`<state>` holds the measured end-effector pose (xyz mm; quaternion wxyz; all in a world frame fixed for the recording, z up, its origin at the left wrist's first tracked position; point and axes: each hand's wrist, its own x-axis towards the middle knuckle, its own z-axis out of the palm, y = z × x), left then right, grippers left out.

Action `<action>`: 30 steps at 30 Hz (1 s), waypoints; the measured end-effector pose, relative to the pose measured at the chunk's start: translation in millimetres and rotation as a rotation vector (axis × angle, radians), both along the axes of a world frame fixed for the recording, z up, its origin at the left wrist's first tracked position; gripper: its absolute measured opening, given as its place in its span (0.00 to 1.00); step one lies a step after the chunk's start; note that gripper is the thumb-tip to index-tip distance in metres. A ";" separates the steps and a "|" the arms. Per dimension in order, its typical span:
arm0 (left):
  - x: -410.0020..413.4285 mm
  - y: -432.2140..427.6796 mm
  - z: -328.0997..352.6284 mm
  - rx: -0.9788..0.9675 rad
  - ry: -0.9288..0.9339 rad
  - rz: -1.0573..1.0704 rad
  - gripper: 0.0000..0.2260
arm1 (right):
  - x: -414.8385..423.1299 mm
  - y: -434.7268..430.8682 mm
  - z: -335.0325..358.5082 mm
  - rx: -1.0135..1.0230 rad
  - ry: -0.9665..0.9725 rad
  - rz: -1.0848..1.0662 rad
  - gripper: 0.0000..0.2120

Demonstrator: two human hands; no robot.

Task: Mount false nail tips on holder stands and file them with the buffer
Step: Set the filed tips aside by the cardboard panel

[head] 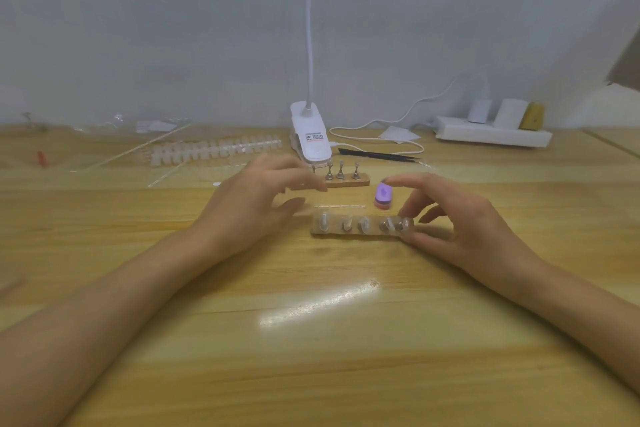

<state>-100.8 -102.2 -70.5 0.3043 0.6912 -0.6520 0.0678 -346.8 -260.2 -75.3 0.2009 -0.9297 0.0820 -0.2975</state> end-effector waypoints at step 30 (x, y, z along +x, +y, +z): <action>-12.8 -4.1 -9.5 -0.058 -0.216 -0.025 0.14 | -162.3 -193.4 5.6 0.018 0.164 -1.141 0.34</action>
